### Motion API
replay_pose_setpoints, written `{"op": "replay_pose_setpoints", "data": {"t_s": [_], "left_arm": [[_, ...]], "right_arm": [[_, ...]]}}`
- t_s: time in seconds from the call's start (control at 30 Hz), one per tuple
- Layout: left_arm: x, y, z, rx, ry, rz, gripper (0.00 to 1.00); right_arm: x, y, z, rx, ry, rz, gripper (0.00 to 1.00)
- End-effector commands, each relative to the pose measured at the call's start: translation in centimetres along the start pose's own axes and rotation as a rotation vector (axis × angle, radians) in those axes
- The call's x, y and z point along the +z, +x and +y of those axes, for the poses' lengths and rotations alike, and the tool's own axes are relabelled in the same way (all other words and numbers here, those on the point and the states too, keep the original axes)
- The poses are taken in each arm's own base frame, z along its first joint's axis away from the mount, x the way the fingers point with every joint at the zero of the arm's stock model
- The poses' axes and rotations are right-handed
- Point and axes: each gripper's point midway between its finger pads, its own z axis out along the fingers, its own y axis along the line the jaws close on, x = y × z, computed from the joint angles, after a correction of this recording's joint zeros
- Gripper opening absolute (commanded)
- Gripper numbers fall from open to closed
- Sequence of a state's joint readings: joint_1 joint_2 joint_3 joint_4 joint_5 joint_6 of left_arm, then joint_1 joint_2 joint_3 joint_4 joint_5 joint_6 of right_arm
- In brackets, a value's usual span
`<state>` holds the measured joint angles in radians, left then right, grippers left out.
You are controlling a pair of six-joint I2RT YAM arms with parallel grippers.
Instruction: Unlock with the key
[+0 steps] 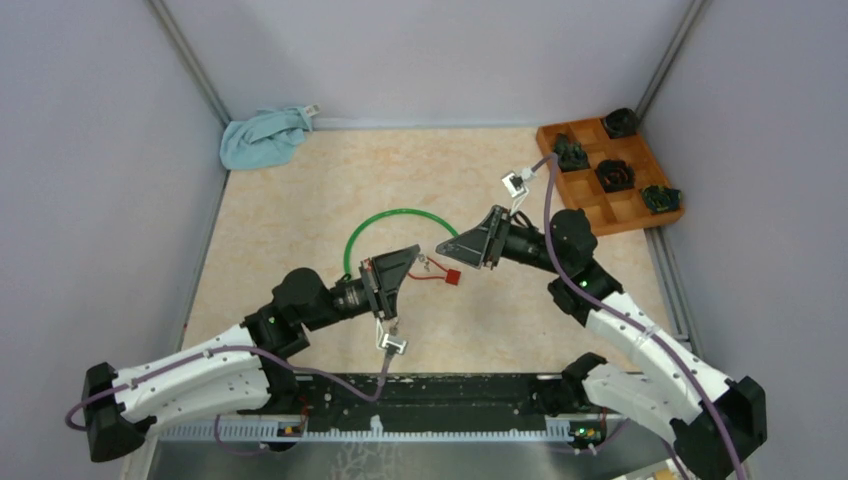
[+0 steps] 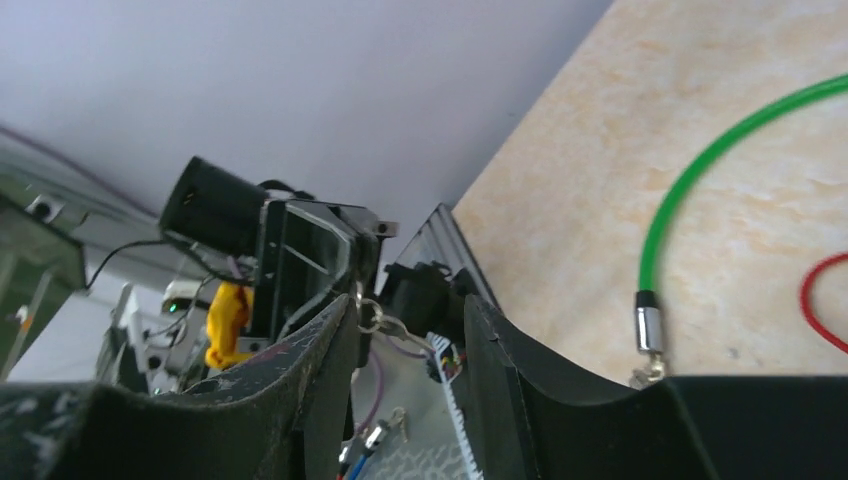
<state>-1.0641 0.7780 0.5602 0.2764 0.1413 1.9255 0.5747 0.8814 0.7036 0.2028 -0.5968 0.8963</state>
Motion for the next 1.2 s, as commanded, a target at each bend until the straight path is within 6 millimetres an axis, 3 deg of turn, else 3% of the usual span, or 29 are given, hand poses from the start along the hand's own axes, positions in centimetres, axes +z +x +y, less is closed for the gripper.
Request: {"op": "replay_pose_setpoints", "data": {"t_s": [0.0, 0.3, 0.47, 0.67, 0.83, 1.17], "left_arm": [[-0.3, -2.0, 2.3, 0.248, -0.092, -0.095, 0.0], [0.1, -1.5, 3.4, 0.271, -0.121, -0.074, 0.0], [0.2, -1.5, 3.5, 0.276, -0.121, -0.071, 0.0], [0.1, -1.3, 3.5, 0.277, -0.122, -0.061, 0.0], [0.2, -1.1, 3.6, 0.275, -0.123, -0.053, 0.0], [0.3, -0.7, 3.5, 0.268, -0.118, -0.029, 0.0]], "right_arm": [[-0.3, -1.3, 6.6, -0.052, -0.287, 0.035, 0.43], [-0.7, -0.6, 8.0, -0.024, -0.39, 0.066, 0.35], [-0.3, 0.5, 7.3, 0.003, -0.372, 0.095, 0.3], [0.0, 0.9, 5.1, 0.025, -0.27, 0.08, 0.33], [0.2, 0.8, 5.2, 0.05, -0.28, 0.072, 0.32], [0.7, 1.9, 5.4, 0.126, -0.328, 0.102, 0.2]]}}
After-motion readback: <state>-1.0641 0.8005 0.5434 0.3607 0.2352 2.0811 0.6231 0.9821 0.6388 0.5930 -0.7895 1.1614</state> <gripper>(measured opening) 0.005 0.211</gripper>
